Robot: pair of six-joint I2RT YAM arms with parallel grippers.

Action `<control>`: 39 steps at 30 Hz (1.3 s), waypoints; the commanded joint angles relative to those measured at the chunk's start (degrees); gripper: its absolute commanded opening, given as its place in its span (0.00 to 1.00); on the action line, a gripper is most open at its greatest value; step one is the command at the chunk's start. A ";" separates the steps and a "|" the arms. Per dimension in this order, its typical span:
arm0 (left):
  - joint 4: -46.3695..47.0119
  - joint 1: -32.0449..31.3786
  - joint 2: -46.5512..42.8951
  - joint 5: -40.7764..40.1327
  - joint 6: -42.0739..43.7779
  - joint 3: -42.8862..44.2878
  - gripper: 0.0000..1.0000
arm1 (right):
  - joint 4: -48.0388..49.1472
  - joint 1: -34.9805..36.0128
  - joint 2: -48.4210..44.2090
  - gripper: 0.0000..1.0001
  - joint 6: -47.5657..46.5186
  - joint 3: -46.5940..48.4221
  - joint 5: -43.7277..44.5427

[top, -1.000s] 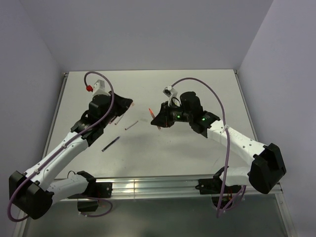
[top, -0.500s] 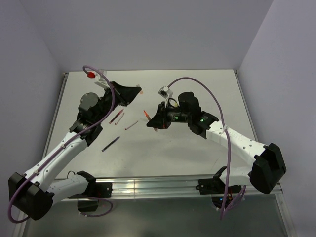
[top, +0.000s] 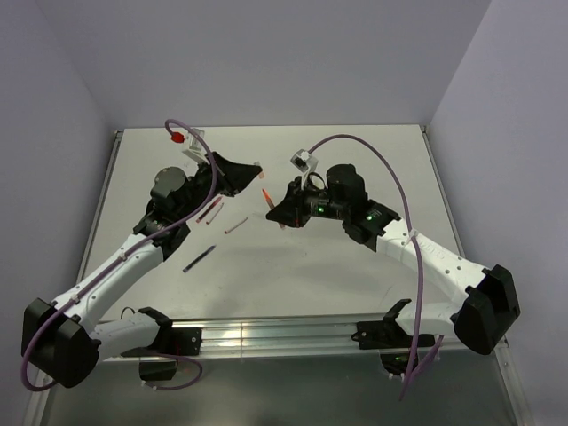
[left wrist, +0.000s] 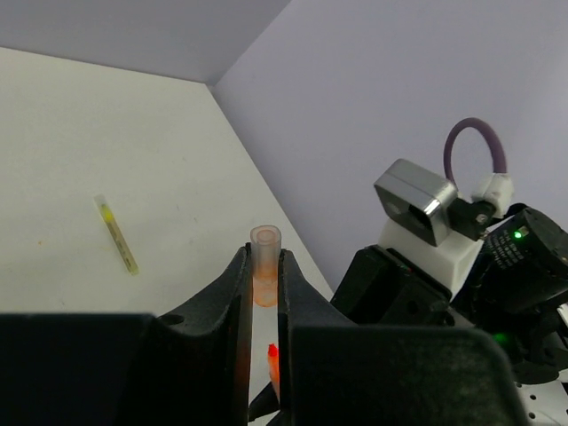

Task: Insert the pens into the pen caps
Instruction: Insert the pen cap onto the pen.

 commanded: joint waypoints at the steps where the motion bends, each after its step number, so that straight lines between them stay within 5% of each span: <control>1: 4.00 0.25 0.76 2.88 -0.72 0.08 0.00 | 2.36 -0.33 -2.84 0.00 -1.42 1.89 2.34; 39: 6.90 0.07 4.19 7.71 -3.01 0.25 0.00 | 2.71 -2.62 -3.72 0.00 -0.27 1.62 3.93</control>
